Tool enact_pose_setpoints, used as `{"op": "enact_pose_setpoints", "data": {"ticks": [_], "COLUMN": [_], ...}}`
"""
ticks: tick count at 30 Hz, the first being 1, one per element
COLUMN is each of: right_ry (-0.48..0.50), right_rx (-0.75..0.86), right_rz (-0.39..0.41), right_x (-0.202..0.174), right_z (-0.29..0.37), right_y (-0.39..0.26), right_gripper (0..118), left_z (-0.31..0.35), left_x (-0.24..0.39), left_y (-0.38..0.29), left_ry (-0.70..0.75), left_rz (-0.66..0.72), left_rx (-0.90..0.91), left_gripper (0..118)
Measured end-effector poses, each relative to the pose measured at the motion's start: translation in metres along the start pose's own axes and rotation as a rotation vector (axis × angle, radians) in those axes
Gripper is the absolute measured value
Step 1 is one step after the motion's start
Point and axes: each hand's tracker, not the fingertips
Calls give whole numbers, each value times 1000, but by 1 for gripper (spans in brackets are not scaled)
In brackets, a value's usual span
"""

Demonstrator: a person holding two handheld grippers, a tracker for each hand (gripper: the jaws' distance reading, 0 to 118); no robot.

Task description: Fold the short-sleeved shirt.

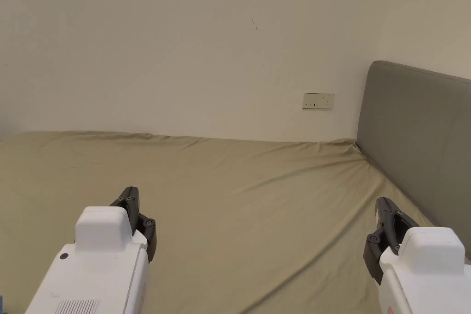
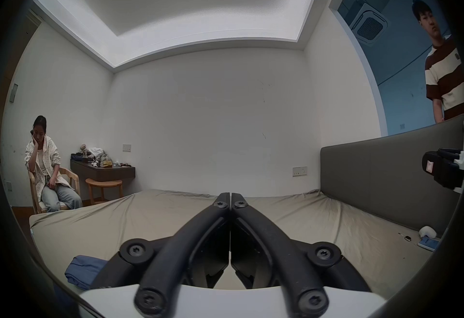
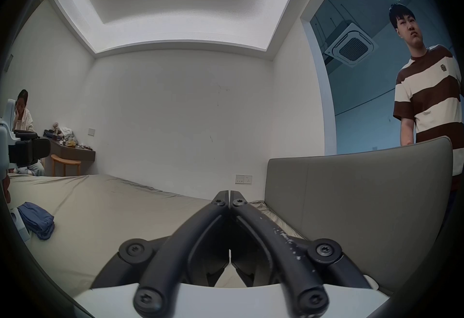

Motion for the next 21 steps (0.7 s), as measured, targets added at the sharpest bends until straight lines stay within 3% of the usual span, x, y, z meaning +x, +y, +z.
{"op": "enact_pose_setpoints", "data": {"ticks": [21], "right_ry": [-8], "right_rx": [11], "right_rz": [-7], "right_x": [-5], "right_z": [0], "right_y": [1], "right_gripper": [2], "left_z": [-3], "left_x": [3], "left_y": [-5], "left_ry": [1], "left_rz": [10], "left_rx": [10], "left_gripper": [1]}}
